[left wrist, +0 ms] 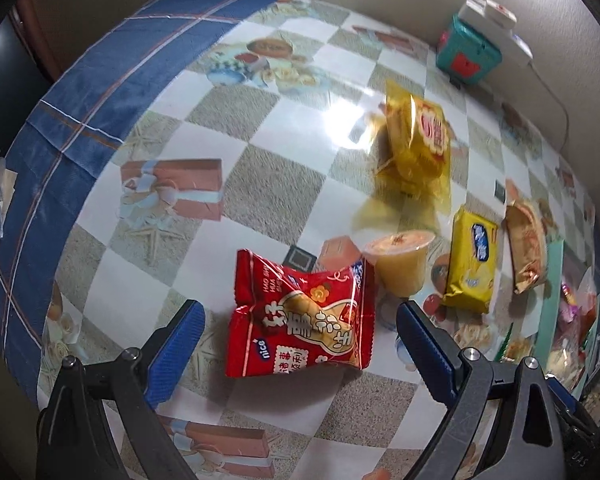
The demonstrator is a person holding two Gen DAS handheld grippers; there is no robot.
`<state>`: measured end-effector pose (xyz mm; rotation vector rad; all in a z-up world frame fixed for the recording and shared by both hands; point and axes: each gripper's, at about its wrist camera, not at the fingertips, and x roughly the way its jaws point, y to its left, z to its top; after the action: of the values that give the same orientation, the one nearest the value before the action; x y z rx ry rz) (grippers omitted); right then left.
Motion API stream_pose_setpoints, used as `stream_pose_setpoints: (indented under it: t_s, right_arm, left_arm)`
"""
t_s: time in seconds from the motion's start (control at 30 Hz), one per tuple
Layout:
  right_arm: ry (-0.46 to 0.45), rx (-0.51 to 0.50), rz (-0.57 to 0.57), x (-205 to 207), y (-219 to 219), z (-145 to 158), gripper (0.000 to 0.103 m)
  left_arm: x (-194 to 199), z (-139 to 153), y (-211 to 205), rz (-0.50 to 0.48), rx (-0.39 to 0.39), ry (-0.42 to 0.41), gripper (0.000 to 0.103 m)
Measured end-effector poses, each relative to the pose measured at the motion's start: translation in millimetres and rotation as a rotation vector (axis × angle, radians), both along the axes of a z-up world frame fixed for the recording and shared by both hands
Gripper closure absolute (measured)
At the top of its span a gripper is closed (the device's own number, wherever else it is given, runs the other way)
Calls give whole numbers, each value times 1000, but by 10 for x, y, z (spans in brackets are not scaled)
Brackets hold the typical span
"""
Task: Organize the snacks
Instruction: 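Move both tools back over the snacks toward red pack and round cracker pack, then grasp red snack pack with left tool while right tool grasps round green-edged cracker pack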
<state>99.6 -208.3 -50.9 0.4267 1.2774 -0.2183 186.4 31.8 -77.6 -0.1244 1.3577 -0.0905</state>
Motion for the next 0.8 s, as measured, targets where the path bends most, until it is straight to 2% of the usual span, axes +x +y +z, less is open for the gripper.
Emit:
stream_pose_setpoints:
  t_s: [0.27,0.5,0.8]
  right_arm:
    - [34,73,-8,-20,-55,-113,0]
    - [73,56,-11,-2,-49,-229,1]
    - [86,4,-27,34,-37,-274,10]
  left_arm:
    - [19,-180,-122,-33,38,42,6]
    - [91,-295,-142,-22,27,65,6]
    - [163,-454,-132,7,19,83,6]
